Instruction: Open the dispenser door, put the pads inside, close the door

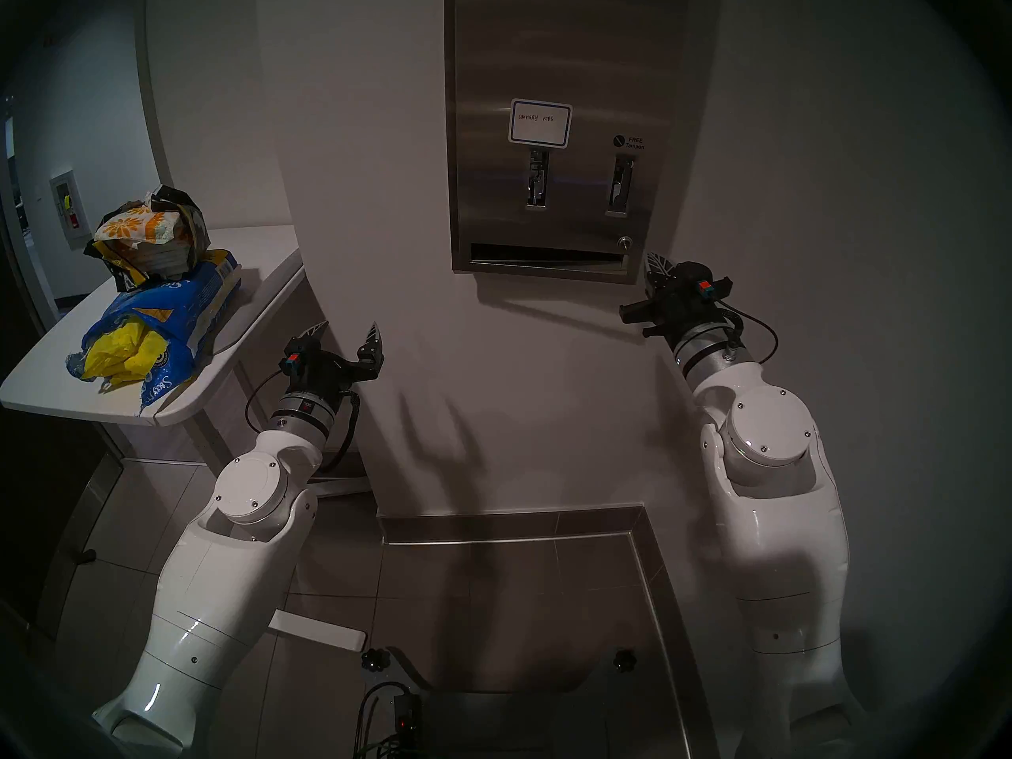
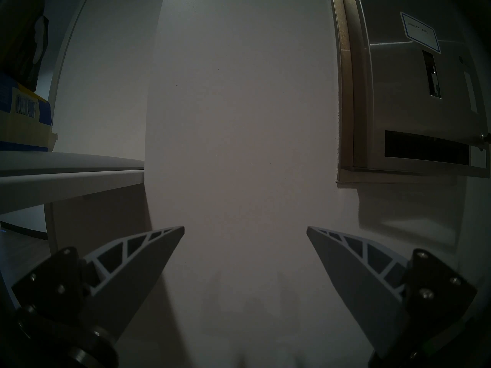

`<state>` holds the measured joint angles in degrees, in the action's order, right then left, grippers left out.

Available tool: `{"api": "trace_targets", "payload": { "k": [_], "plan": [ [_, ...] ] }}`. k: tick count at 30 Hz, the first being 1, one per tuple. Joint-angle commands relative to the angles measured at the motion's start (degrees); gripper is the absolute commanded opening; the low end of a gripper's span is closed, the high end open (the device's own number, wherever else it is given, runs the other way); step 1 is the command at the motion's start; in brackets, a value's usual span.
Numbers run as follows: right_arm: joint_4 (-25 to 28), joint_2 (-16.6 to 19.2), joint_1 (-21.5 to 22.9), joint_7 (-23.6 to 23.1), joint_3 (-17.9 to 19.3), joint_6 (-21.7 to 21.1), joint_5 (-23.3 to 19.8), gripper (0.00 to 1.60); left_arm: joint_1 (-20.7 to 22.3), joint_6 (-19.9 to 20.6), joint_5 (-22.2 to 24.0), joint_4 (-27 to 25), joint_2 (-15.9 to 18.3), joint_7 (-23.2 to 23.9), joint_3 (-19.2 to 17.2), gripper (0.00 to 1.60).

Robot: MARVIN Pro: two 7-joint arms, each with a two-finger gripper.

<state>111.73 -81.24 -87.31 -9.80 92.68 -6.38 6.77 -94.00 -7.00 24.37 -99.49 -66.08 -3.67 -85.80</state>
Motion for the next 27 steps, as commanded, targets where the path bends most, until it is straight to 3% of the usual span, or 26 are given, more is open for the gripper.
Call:
{"api": "trace_targets", "payload": {
  "k": [1,14,27],
  "plan": [
    [-0.54,1.28,2.53,0.9,2.23,2.16,0.66,0.0,1.47,-0.91,-0.01,-1.82,-0.04,-0.13,-0.68,1.6],
    [-9.29,3.39,9.13,0.33,3.08,4.68,1.24,0.0,1.48,-0.82,-0.03,-1.77,-0.05,-0.07,-0.69,1.6],
    [-16.13,5.88,15.5,-3.72,0.76,8.02,1.51,0.0,1.49,-0.76,-0.07,-1.72,-0.07,0.0,-0.7,1.6]
  ]
}}
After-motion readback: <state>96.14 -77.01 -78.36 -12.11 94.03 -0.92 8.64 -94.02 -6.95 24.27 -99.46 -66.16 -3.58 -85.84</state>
